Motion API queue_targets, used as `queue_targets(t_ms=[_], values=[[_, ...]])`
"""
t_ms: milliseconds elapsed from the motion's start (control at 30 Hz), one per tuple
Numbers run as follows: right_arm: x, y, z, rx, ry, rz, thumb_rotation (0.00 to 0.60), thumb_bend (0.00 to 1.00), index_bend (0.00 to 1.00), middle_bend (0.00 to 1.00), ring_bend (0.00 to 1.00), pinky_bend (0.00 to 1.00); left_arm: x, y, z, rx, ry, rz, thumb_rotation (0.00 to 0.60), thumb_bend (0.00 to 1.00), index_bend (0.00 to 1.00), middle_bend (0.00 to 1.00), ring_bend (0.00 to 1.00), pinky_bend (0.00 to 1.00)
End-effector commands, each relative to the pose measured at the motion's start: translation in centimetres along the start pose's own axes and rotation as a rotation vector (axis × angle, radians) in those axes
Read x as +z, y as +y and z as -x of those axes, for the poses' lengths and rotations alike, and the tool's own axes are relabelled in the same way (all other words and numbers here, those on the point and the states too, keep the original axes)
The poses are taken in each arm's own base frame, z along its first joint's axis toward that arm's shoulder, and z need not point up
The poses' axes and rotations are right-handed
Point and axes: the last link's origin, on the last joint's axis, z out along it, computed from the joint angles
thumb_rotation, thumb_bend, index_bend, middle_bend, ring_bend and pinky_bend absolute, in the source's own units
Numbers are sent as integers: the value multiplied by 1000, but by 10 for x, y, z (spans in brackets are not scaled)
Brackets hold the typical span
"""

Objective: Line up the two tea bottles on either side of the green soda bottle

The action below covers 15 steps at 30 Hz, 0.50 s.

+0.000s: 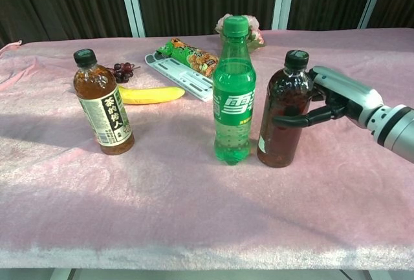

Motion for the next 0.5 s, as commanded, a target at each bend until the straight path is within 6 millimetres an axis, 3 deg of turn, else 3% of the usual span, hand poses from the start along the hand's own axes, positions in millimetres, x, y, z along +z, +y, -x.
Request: queue_targets(t_ms=[33, 100, 267, 367, 500], values=[[-2, 1, -1, -2, -19, 3, 600, 290, 274, 336, 337, 380, 0, 0, 0, 0, 0, 0, 600, 358, 0, 0, 0, 74], [-4, 1, -2, 0, -16, 2, 600, 290, 158, 271, 287, 357, 0, 0, 0, 1, 0, 1, 600, 358, 0, 0, 0, 74], [-7, 0, -6, 4, -14, -8, 600, 290, 26, 200, 240, 348, 0, 1, 0, 1, 0, 3, 600, 358, 0, 0, 0, 74], [-13, 0, -10, -28, -18, -17, 600, 290, 0, 162, 212, 335, 0, 1, 0, 1, -1, 3, 600, 359, 0, 0, 0, 74], [-43, 0, -29, -175, 41, -50, 600, 290, 0, 128, 185, 314, 0, -1, -1, -13, -4, 2, 600, 358, 0, 0, 0, 74]])
